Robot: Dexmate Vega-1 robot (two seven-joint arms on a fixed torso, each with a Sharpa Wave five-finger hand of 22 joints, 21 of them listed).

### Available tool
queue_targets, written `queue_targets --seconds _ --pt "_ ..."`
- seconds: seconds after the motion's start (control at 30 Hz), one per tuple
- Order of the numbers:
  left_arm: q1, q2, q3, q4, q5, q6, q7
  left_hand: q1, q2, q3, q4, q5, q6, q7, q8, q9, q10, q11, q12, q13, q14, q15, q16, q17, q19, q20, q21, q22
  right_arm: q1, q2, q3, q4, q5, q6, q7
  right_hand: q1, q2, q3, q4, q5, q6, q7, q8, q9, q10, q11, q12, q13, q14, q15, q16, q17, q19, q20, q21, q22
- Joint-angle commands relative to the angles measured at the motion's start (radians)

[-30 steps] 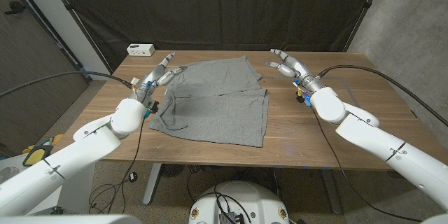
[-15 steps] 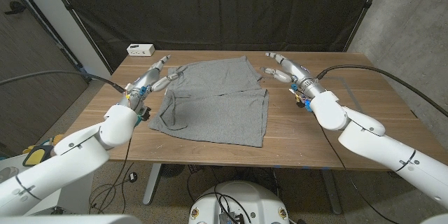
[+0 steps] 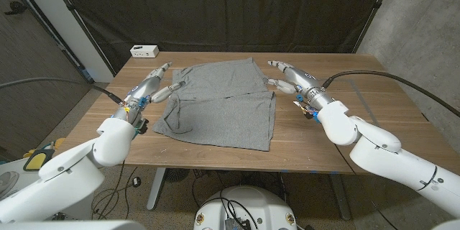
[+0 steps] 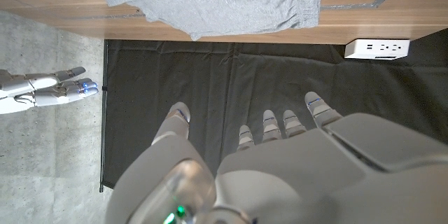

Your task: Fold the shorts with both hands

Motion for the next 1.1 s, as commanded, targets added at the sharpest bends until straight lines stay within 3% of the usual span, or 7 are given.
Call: queue_targets --seconds 0.03,0.6,0.93,1.07,1.1 --pt "0.116 -0.074 -0.054 -0.067 0.122 0.037 -0.072 0.003 -0.008 -0.003 -0.005 0.003 -0.008 0.002 -0.002 0.002 -0.001 -0.002 -0.002 0.003 0.001 0.0 0.002 0.001 -0.003 0.007 0.006 0.003 -0.05 -0.002 -0.029 -0.064 -0.098 -0.067 0.027 0.013 -0.002 0.006 -0.001 0.003 0.009 -0.004 0.004 -0.001 0.011 -0.002 0.002 0.003 0.007 -0.003 0.005 0.0 0.012 0.002 0.002 0.004" --pt "0.191 -0.159 -0.054 -0.106 0.224 0.07 -0.135 0.006 -0.007 -0.003 -0.007 0.003 -0.014 0.003 -0.006 0.002 -0.005 -0.002 -0.005 0.003 -0.004 -0.001 0.0 0.001 -0.009 0.005 0.005 0.004 -0.093 0.001 -0.045 -0.074 -0.107 -0.065 0.062 0.019 0.0 0.007 0.001 0.003 0.01 -0.004 0.001 -0.001 0.014 -0.003 -0.001 0.002 0.002 -0.004 0.002 0.0 0.012 -0.004 0.0 0.004" --pt "0.222 -0.18 -0.055 -0.112 0.256 0.101 -0.181 0.007 -0.006 -0.002 -0.007 0.004 -0.021 0.005 -0.01 0.002 -0.011 -0.002 -0.008 0.003 -0.01 0.001 -0.002 0.002 -0.014 0.005 0.004 0.004 -0.118 -0.011 -0.059 -0.098 -0.118 -0.099 0.094 0.021 0.004 0.007 0.003 0.003 0.009 -0.003 0.0 0.0 0.013 -0.004 -0.005 0.001 0.0 -0.005 0.0 0.001 0.012 -0.005 -0.002 0.005" --pt "0.23 -0.177 -0.048 -0.11 0.278 0.126 -0.197 0.008 -0.005 -0.002 -0.008 0.004 -0.025 0.006 -0.011 0.002 -0.013 -0.002 -0.009 0.003 -0.012 0.001 -0.003 0.002 -0.015 0.006 0.004 0.004 -0.14 -0.006 -0.051 -0.075 -0.082 -0.041 0.063 0.022 0.005 0.007 0.004 0.003 0.011 -0.002 0.0 0.0 0.013 -0.004 -0.006 0.001 -0.001 -0.005 0.0 0.001 0.012 -0.005 -0.002 0.005" --pt "0.231 -0.177 -0.046 -0.109 0.283 0.132 -0.198 0.009 -0.004 -0.002 -0.008 0.004 -0.026 0.006 -0.011 0.003 -0.013 -0.001 -0.009 0.003 -0.012 0.001 -0.003 0.002 -0.017 0.005 0.004 0.004 -0.131 -0.003 -0.066 -0.088 -0.099 -0.076 0.09 0.023 0.005 0.008 0.004 0.003 0.013 -0.003 0.001 0.0 0.017 -0.003 -0.005 0.001 0.001 -0.005 0.0 0.001 0.014 -0.006 -0.002 0.005"
